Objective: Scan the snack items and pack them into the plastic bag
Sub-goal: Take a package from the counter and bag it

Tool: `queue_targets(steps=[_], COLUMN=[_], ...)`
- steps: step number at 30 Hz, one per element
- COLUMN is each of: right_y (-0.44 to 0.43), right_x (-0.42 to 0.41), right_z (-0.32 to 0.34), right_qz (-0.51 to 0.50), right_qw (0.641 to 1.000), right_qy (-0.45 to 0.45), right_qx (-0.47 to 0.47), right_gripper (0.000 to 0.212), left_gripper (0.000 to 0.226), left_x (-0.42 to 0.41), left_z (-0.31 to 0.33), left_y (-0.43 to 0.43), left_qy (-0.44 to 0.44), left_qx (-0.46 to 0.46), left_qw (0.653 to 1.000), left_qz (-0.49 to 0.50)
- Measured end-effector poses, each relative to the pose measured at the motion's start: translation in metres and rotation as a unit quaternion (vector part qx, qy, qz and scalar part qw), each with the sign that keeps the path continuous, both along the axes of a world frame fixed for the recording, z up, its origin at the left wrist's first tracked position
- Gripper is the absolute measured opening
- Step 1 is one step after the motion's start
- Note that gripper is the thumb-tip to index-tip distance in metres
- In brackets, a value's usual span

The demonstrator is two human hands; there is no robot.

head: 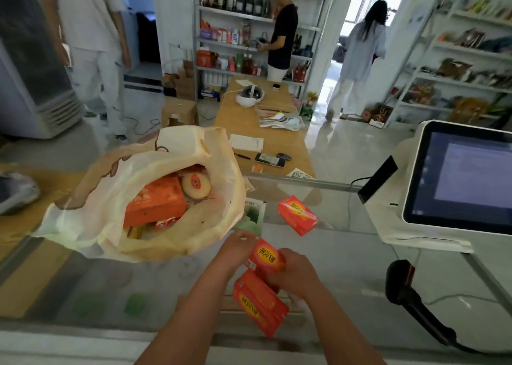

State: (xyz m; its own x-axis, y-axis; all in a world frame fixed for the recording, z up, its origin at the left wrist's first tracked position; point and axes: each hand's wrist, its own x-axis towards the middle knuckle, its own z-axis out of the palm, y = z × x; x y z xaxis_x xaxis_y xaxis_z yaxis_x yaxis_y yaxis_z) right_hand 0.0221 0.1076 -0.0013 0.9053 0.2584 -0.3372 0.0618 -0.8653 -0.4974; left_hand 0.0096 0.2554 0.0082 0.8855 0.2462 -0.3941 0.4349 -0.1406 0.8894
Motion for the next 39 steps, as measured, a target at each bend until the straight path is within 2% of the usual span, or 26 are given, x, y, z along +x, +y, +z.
queue_targets(steps=[5, 7, 12, 17, 20, 24, 26, 29, 33, 35, 39], right_y=[-0.037, -0.057, -0.112, -0.149, -0.159, -0.163, -0.159, -0.147, -0.127, -0.121, -0.119], right_x=[0.011, 0.019, 0.033, 0.037, 0.036, 0.034, 0.031, 0.025, 0.009, 0.001, -0.005], right_z=[0.015, 0.021, 0.035, 0.039, 0.037, 0.030, 0.028, 0.026, 0.026, 0.027, 0.026], right_qz=[-0.052, -0.079, -0.118, -0.164, -0.197, -0.220, -0.230, -0.256, -0.299, -0.297, -0.273], right_qw=[0.990, 0.978, 0.932, 0.874, 0.840, 0.810, 0.798, 0.769, 0.704, 0.715, 0.796], right_qy=[-0.008, -0.002, 0.018, 0.036, 0.039, 0.069, 0.084, 0.092, 0.064, 0.051, 0.052], right_qx=[0.132, 0.195, 0.341, 0.457, 0.505, 0.540, 0.551, 0.578, 0.640, 0.631, 0.538], right_gripper=[0.021, 0.020, 0.039, 0.015, 0.010, 0.035, 0.036, 0.022, 0.028, 0.027, 0.028], left_gripper=[0.027, 0.025, 0.033, 0.031, 0.034, 0.048, 0.051, 0.050, 0.036, 0.030, 0.044], left_x=[0.005, 0.008, 0.014, 0.024, 0.030, 0.034, 0.034, 0.034, 0.033, 0.036, 0.043], left_z=[0.006, 0.012, 0.021, 0.029, 0.032, 0.032, 0.030, 0.029, 0.031, 0.032, 0.024], left_y=[-0.036, -0.054, -0.096, -0.146, -0.163, -0.171, -0.173, -0.176, -0.181, -0.179, -0.175], left_qy=[0.005, 0.004, -0.045, -0.072, -0.089, -0.096, -0.107, -0.130, -0.158, -0.158, -0.137], left_qx=[-0.065, -0.056, -0.105, -0.203, -0.190, -0.162, -0.171, -0.196, -0.169, -0.150, -0.114], left_qw=[0.994, 0.996, 0.993, 0.976, 0.978, 0.981, 0.978, 0.969, 0.973, 0.976, 0.983], left_qz=[0.085, 0.066, -0.029, 0.000, 0.022, 0.046, 0.060, 0.073, 0.007, -0.020, -0.037])
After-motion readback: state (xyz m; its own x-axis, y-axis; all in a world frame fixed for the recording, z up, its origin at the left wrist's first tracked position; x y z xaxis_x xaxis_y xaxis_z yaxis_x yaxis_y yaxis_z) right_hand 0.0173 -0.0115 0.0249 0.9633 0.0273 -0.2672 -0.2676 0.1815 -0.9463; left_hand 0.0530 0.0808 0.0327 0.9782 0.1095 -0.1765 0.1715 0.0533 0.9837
